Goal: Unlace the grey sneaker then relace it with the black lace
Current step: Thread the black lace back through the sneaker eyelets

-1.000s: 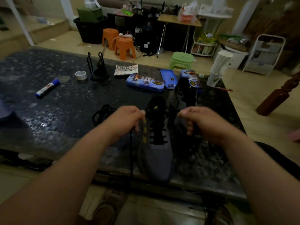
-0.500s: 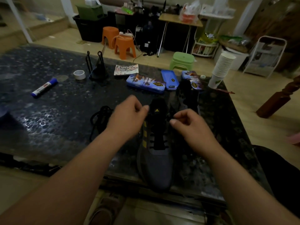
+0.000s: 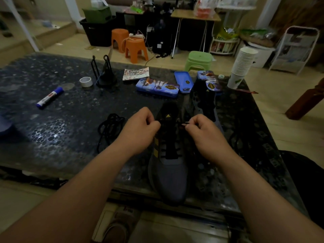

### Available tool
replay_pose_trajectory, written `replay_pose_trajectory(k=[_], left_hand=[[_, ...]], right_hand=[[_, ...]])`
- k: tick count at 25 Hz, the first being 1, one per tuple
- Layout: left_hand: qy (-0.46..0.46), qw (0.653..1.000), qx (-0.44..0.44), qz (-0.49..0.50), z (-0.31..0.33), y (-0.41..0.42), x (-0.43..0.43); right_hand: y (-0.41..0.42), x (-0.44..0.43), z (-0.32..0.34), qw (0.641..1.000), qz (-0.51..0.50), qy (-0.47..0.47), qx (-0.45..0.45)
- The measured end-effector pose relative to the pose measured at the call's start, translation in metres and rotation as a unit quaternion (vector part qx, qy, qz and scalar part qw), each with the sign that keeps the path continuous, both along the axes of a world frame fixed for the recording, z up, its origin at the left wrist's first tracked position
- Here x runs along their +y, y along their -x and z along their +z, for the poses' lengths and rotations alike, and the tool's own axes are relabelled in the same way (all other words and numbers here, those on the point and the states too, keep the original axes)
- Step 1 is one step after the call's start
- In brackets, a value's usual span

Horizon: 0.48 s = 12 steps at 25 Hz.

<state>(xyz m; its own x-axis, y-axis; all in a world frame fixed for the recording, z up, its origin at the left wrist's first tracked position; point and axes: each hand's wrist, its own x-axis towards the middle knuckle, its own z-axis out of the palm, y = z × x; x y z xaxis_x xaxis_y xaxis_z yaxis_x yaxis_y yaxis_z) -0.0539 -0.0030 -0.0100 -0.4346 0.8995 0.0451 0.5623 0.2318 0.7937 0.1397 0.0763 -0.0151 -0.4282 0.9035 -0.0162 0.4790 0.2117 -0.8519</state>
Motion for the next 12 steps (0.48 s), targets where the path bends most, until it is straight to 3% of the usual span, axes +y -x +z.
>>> replay_pose_trajectory(k=[2,5,6,8,10,11,12], left_hand=[[-0.003,1.000,0.003,-0.028,0.000,-0.003,-0.001],[-0.018,0.997,0.051,-0.052,0.000,-0.009,0.002],[-0.016,0.998,0.030,-0.048,0.001,-0.010,0.002],[-0.016,0.993,-0.117,-0.016,0.006,-0.008,0.001],[-0.024,0.954,-0.298,0.020,0.009,-0.004,-0.001],[-0.022,0.946,-0.323,0.023,0.011,-0.003,-0.001],[-0.009,0.959,-0.283,0.013,0.011,-0.001,-0.002]], right_hand=[[0.003,-0.003,0.000,0.999,0.032,-0.016,-0.007],[0.012,-0.004,0.002,0.986,0.052,-0.143,-0.069],[0.013,-0.002,0.003,0.987,0.050,-0.142,-0.064],[0.012,-0.001,0.006,0.999,0.023,-0.009,0.048],[0.009,0.000,0.005,0.961,-0.016,0.161,0.224],[0.008,0.000,0.006,0.945,-0.026,0.199,0.257],[0.007,0.000,0.007,0.951,-0.028,0.194,0.238]])
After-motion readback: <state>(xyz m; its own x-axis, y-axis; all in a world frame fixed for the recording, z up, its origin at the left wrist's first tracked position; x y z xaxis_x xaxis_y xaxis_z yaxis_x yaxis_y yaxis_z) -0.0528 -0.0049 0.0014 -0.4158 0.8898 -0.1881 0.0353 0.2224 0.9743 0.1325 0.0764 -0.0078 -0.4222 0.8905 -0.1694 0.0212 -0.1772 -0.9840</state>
